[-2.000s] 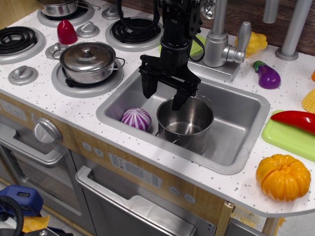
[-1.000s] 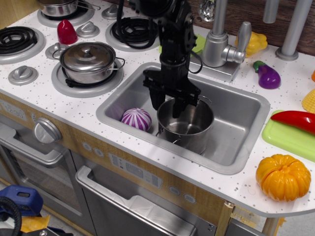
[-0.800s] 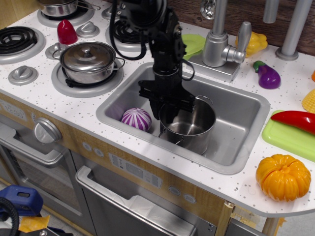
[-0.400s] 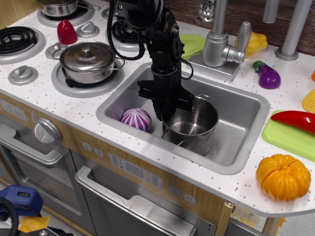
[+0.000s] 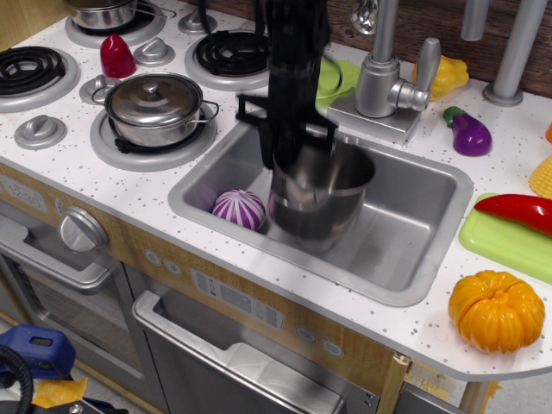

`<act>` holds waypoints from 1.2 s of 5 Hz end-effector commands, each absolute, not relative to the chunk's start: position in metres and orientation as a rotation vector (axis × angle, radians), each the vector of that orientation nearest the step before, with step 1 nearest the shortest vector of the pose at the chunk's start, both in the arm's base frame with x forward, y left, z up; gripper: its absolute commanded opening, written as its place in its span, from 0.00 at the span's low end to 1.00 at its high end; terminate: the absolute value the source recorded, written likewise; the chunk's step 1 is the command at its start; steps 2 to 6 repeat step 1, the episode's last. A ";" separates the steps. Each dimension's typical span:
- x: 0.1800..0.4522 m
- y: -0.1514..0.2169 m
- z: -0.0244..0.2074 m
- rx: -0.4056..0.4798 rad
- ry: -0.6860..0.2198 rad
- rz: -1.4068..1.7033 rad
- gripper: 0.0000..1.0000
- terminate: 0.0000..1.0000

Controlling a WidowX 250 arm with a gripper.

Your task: Pick up pot from sink

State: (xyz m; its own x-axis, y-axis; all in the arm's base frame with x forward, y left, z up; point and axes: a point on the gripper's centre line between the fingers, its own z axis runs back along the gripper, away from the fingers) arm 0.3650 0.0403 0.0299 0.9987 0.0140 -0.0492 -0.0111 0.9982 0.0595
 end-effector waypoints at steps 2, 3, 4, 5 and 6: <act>0.374 0.039 0.091 0.124 -0.060 -0.040 0.00 1.00; 0.374 0.039 0.091 0.124 -0.060 -0.040 0.00 1.00; 0.374 0.039 0.091 0.124 -0.060 -0.040 0.00 1.00; 0.374 0.039 0.091 0.124 -0.060 -0.040 0.00 1.00; 0.374 0.039 0.091 0.124 -0.060 -0.040 0.00 1.00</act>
